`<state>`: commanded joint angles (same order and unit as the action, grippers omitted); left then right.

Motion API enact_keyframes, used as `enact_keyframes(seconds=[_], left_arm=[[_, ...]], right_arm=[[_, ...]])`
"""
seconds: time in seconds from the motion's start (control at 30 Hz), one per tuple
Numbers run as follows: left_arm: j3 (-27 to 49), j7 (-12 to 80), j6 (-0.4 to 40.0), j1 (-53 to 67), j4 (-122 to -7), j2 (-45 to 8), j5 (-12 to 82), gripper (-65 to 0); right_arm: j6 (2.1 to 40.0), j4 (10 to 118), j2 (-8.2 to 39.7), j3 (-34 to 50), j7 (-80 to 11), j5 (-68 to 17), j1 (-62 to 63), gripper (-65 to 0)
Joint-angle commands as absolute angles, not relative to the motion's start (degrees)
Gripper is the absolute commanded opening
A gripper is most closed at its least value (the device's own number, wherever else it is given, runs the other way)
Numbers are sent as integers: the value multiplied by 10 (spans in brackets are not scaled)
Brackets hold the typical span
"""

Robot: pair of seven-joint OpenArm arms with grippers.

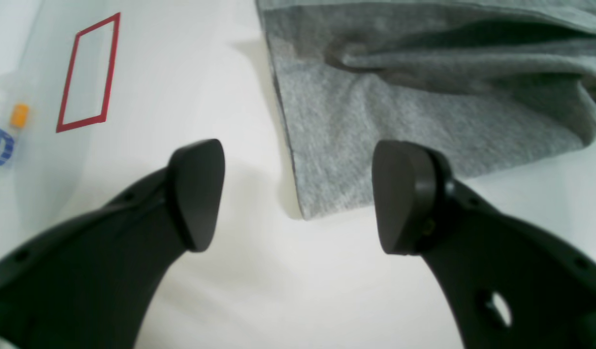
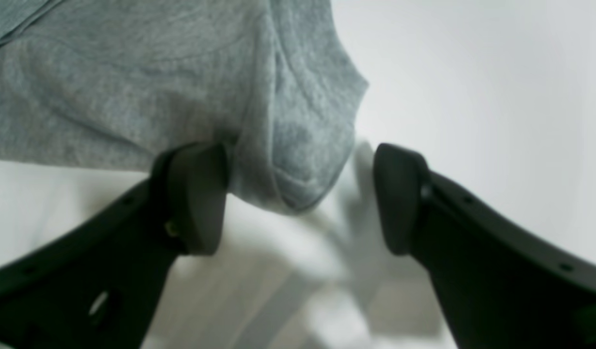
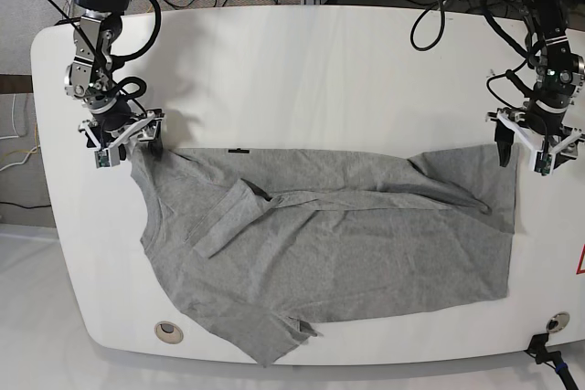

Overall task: Fold the T-shirt properly
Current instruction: 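Open both grippers and regrasp the folded edge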

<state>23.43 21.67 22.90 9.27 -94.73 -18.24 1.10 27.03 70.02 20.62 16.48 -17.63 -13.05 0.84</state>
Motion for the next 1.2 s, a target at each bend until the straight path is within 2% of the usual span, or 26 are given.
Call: enact_keyframes(seconds=[0.2, 0.23, 0.47, 0.67, 0.97, 1.2], left_arm=[[235, 217, 229, 94, -945, -182, 11, -203], [235, 217, 229, 94, -945, -182, 11, -203], [239, 217, 227, 92, -918, -182, 11, -203], [283, 217, 231, 89, -867, -166, 11, -199], [284, 217, 289, 58, -818, -145, 12, -199], [284, 217, 313, 17, -745, -142, 13, -201]], right_arm=[[270, 700, 206, 165, -176, -131, 8, -632], [270, 700, 206, 165, -176, -129, 8, -650], [270, 700, 206, 164, -176, -126, 8, -650], [270, 700, 206, 164, -176, -126, 8, -650], [270, 700, 206, 164, -176, -127, 7, -650], [272, 701, 206, 164, -176, -129, 6, -650]])
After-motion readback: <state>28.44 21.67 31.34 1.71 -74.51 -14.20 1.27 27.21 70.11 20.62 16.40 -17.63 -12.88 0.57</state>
